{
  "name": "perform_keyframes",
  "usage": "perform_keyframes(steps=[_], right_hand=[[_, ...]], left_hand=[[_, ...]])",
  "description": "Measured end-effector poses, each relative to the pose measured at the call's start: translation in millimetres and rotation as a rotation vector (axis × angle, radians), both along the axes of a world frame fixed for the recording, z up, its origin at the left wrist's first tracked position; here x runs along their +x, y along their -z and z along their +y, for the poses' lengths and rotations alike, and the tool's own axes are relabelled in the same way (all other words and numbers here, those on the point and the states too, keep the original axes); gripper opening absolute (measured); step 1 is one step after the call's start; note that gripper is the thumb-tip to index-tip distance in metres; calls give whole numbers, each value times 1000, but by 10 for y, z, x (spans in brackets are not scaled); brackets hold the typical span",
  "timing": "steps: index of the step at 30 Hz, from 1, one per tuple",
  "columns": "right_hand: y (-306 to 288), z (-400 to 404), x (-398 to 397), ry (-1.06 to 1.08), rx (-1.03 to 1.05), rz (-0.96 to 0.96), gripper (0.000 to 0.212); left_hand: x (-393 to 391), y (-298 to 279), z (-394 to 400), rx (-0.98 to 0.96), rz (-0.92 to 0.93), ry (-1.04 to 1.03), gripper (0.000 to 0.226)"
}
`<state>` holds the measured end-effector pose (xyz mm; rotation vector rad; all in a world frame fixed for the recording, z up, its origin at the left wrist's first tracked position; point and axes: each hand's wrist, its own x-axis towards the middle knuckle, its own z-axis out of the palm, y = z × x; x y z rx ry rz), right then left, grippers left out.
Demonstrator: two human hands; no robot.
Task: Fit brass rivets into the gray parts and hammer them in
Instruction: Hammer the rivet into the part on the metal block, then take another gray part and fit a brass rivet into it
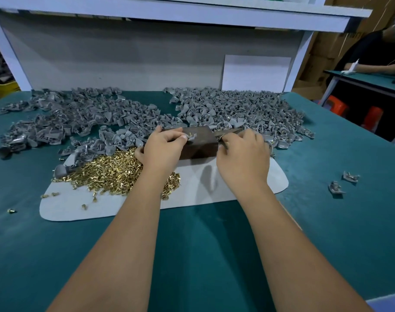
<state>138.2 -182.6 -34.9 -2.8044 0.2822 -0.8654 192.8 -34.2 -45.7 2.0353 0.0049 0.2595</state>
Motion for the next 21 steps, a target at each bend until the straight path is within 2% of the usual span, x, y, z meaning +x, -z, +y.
perform_keyframes(steps=[9, 12, 15, 18, 21], right_hand=[[55, 139, 69, -246, 315, -92, 29], [83, 164, 105, -312, 362, -109, 31], [88, 194, 124, -376, 525, -140, 31], [86, 197, 124, -395, 686, -206, 31], [81, 172, 121, -401, 750, -280, 29]], left_hand=[[-50, -18, 32, 91, -51, 8, 17], [-72, -22, 18, 146, -219, -2, 21], [-92, -38, 9, 168, -394, 51, 26], [-100, -58, -2, 166, -458, 121, 28], [-139, -91, -35, 108, -500, 146, 34]])
